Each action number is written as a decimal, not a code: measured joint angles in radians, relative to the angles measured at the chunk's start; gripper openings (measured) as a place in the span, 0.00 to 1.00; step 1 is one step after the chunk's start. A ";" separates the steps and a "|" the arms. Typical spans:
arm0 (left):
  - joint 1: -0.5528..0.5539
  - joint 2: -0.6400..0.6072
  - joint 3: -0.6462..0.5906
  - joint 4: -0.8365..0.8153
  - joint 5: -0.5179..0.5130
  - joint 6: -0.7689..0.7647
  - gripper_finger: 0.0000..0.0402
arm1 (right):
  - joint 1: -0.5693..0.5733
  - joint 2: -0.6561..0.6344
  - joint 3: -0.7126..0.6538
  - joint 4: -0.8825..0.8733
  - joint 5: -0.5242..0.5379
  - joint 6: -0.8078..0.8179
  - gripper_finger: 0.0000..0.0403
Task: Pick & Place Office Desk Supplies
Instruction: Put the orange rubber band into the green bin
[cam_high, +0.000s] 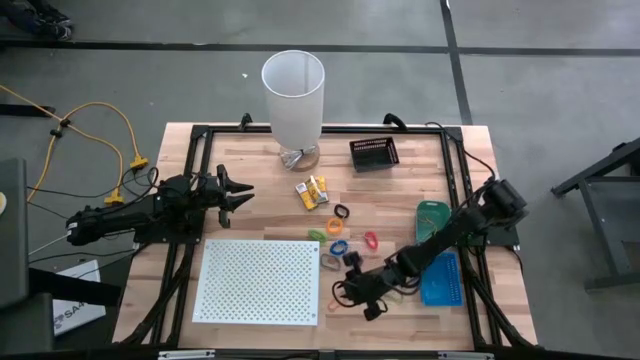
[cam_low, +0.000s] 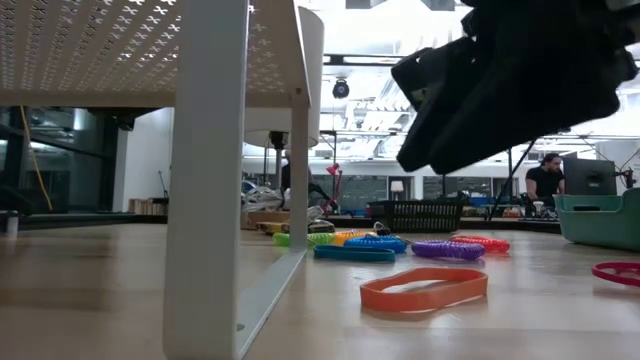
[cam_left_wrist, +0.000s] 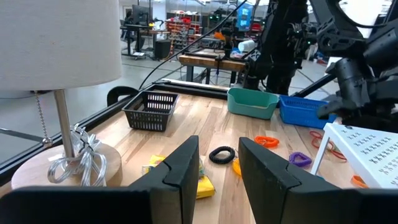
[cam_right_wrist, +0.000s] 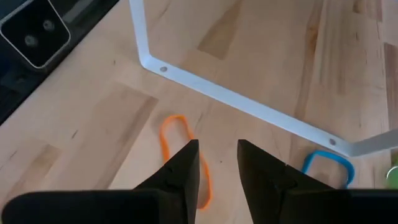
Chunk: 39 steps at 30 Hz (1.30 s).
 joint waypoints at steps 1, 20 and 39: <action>0.000 0.000 0.000 0.000 0.000 0.000 0.27 | 0.000 0.007 0.000 0.012 0.001 0.000 0.24; 0.000 0.000 0.000 0.000 0.000 0.000 0.27 | 0.006 0.102 -0.001 0.071 -0.023 0.018 0.24; 0.000 0.000 0.000 0.001 0.000 0.000 0.27 | 0.005 0.105 0.000 0.090 0.035 0.045 0.24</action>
